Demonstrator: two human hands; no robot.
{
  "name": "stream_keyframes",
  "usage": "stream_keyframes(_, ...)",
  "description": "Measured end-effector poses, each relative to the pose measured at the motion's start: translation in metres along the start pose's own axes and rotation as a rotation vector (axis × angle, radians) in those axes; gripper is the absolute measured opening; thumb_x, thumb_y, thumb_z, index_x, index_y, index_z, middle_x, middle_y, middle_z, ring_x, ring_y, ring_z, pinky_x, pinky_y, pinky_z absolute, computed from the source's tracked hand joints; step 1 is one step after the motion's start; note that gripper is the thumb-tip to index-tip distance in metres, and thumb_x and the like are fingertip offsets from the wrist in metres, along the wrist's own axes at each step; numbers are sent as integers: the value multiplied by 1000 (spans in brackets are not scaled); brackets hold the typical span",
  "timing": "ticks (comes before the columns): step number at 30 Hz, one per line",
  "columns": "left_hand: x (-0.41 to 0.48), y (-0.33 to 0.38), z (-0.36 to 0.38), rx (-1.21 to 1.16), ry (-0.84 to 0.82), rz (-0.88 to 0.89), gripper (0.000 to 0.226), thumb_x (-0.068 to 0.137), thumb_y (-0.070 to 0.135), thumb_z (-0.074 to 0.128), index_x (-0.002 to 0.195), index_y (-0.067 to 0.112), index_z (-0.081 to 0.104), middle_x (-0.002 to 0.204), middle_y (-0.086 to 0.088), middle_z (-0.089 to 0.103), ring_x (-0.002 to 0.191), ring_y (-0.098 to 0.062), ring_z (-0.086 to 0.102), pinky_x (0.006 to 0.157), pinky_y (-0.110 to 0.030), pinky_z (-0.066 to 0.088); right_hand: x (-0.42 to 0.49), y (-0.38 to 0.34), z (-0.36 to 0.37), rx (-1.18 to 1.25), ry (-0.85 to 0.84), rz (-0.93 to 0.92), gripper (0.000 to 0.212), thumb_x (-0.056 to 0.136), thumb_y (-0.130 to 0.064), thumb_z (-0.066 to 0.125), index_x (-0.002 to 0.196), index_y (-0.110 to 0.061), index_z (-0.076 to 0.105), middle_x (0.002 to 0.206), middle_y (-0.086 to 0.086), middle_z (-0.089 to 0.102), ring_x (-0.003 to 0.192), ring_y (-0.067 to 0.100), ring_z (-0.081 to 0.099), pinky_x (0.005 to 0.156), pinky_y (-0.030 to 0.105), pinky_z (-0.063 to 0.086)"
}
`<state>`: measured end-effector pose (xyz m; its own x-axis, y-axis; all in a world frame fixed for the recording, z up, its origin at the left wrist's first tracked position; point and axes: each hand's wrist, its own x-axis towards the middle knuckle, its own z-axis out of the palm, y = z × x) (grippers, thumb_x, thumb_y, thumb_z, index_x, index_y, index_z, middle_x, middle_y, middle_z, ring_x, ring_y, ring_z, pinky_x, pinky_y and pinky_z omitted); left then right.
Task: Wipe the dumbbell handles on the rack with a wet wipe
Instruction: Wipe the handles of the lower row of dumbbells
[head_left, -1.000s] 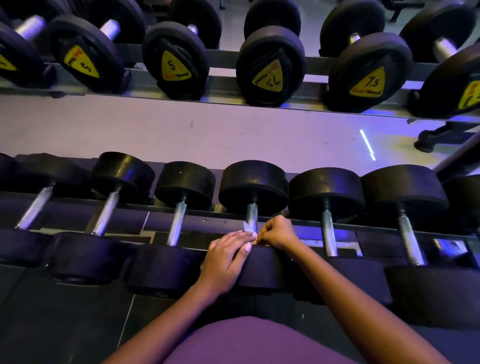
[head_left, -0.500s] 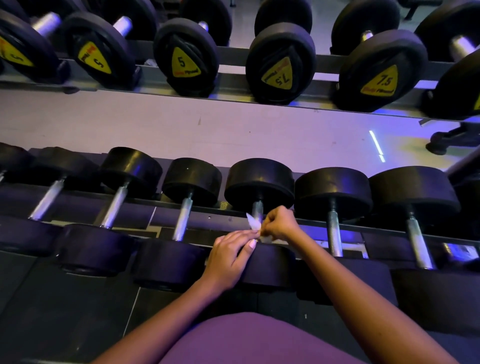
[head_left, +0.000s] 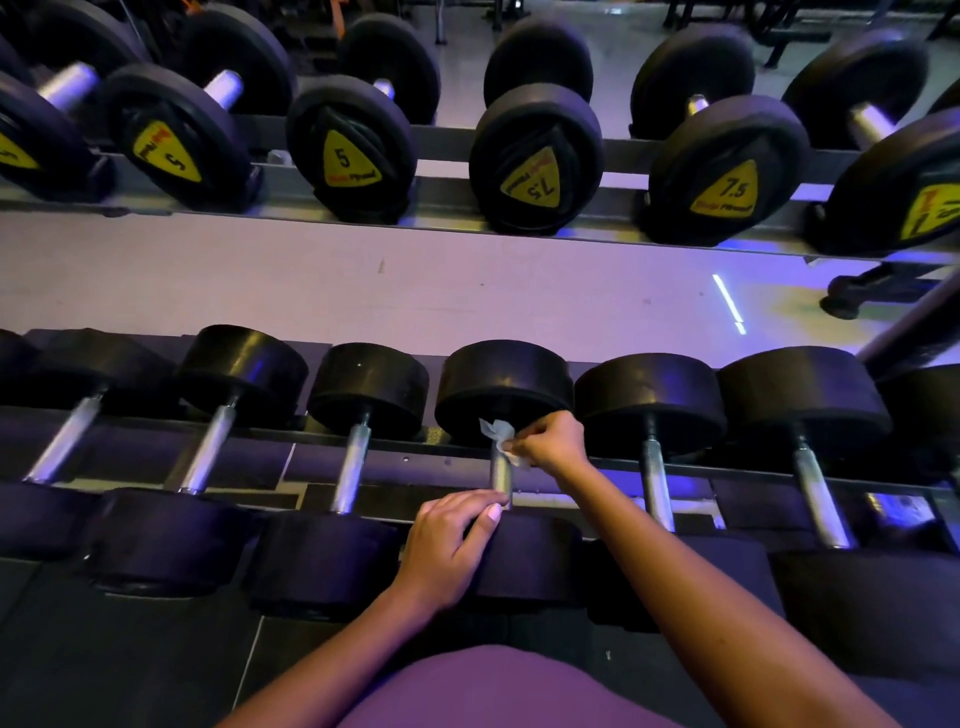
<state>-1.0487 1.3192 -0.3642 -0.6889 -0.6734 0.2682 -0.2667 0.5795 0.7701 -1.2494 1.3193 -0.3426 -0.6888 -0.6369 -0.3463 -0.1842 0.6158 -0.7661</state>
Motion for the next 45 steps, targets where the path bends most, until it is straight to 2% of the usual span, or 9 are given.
stream_keyframes(8, 6, -4, -1, 49, -76, -26, 46, 96, 48, 33, 99, 25, 73, 99, 15, 71, 96, -2, 63, 81, -37, 50, -26, 35, 2, -106, -287, 88, 13, 65, -6, 82, 58, -9, 71, 49, 1, 59, 37, 1, 45, 43, 15, 38)
stream_keyframes(14, 14, -1, -7, 126, -145, -94, 50, 92, 58, 27, 62, 25, 49, 62, 5, 58, 63, -15, 57, 58, -38, 42, -14, 28, -3, 92, -204, 127, 11, 65, 1, 81, 63, -4, 71, 65, 13, 67, 56, 18, 59, 54, 27, 51)
stream_keyframes(19, 15, 2, -9, 123, -158, -113, 48, 92, 58, 27, 59, 31, 48, 60, 8, 56, 62, -14, 57, 57, -37, 41, 15, 19, 1, 267, -65, 154, 16, 63, -6, 87, 72, -5, 74, 83, 14, 74, 83, 23, 68, 82, 39, 56)
stream_keyframes(24, 15, 1, -8, 134, -148, -103, 50, 91, 57, 28, 55, 28, 46, 54, 7, 52, 58, -14, 54, 55, -36, 36, -10, 28, -2, 168, -292, 169, 20, 72, 11, 70, 62, -5, 63, 61, 9, 65, 52, 13, 60, 48, 22, 48)
stream_keyframes(27, 16, -3, -8, 158, -143, -114, 60, 89, 59, 26, 72, 18, 66, 67, 1, 67, 67, -18, 61, 58, -37, 41, -30, 39, -3, 68, -403, 142, 30, 75, 13, 60, 55, -9, 64, 45, -3, 61, 39, 1, 52, 45, 15, 43)
stream_keyframes(31, 16, -2, -7, 154, -148, -118, 59, 89, 59, 26, 67, 18, 62, 65, 0, 65, 66, -20, 61, 58, -38, 41, -28, 36, -2, 39, -348, 128, 24, 70, 6, 70, 53, -11, 66, 53, 5, 63, 43, 9, 50, 46, 19, 42)
stream_keyframes(37, 16, 2, -10, 134, -149, -116, 55, 92, 57, 29, 60, 17, 51, 56, 4, 54, 57, -15, 54, 54, -38, 38, -4, 9, 1, 175, 68, 65, 16, 65, -15, 88, 68, -13, 72, 68, 4, 68, 62, 14, 62, 63, 28, 56)
stream_keyframes(41, 15, 3, -10, 107, -152, -112, 53, 92, 57, 29, 59, 22, 51, 54, 7, 52, 55, -12, 53, 54, -35, 37, -4, 2, 11, 57, 39, 29, 21, 67, -19, 87, 68, -15, 67, 73, 1, 68, 75, 15, 67, 74, 32, 58)
stream_keyframes(45, 15, 2, -9, 119, -137, -105, 49, 91, 54, 31, 56, 25, 47, 51, 12, 49, 54, -12, 49, 52, -32, 29, -15, 17, 7, -168, -128, 37, 28, 60, -22, 91, 60, -8, 67, 60, 2, 63, 59, 13, 57, 58, 26, 49)
